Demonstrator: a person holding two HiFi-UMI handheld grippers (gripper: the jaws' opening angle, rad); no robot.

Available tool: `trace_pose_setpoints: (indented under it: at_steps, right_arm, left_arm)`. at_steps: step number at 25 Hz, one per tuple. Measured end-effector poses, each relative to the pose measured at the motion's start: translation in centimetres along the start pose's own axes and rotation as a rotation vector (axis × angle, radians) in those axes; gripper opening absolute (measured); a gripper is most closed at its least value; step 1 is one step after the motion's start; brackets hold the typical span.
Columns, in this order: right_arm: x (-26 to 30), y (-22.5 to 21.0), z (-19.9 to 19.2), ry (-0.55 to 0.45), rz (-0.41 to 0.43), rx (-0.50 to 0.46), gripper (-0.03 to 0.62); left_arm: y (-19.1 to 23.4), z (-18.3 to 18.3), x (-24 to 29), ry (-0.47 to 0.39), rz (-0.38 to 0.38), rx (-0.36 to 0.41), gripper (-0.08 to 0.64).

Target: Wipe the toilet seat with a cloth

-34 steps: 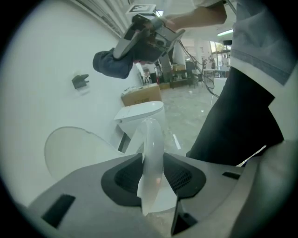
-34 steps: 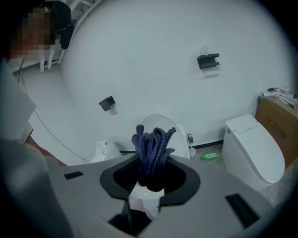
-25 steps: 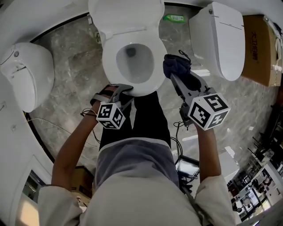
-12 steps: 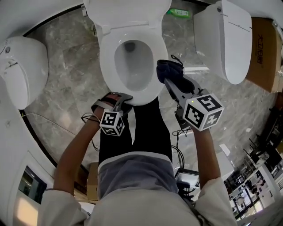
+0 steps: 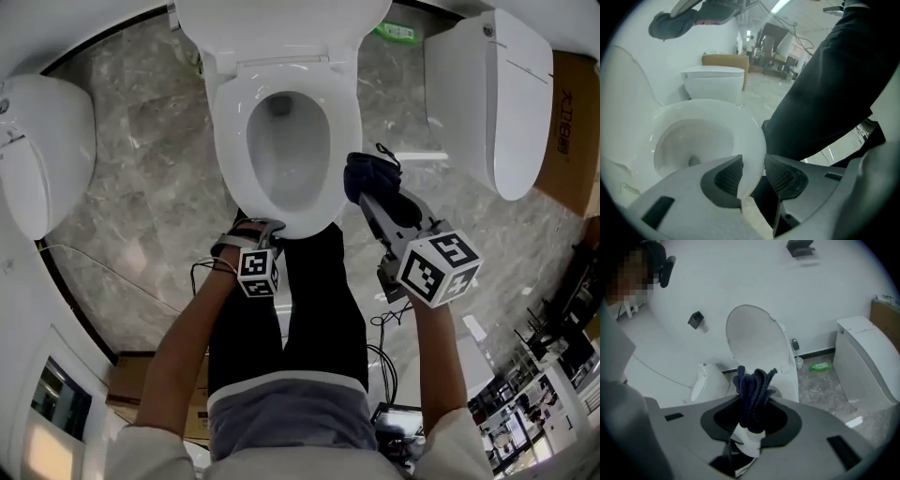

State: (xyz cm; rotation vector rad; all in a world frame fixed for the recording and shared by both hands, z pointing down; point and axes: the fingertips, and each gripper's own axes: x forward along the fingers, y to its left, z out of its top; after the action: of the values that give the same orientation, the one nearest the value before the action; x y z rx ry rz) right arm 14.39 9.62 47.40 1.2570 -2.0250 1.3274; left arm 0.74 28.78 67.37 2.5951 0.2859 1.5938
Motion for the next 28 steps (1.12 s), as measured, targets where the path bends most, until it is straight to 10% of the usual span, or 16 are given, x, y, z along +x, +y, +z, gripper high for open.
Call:
trace_pose_setpoints:
  at_steps: [6,14,28]
  right_arm:
    - [2.0,-3.4,-1.7,-0.012,-0.054,0.106,0.103]
    - [7.5,-6.3,-1.4,-0.070,-0.131,0.168,0.103]
    - [20.1,-13.5,-1.2,-0.127,-0.445,0.218,0.098]
  left_arm:
    - [0.3,-1.5,3.8,0.026,-0.011,-0.089,0.129]
    - [3.3,-2.8,5.5,0.025,0.001,-0.488,0.013]
    - [7.7,-3.4,-8.0,-0.347,0.423,-1.008,0.008]
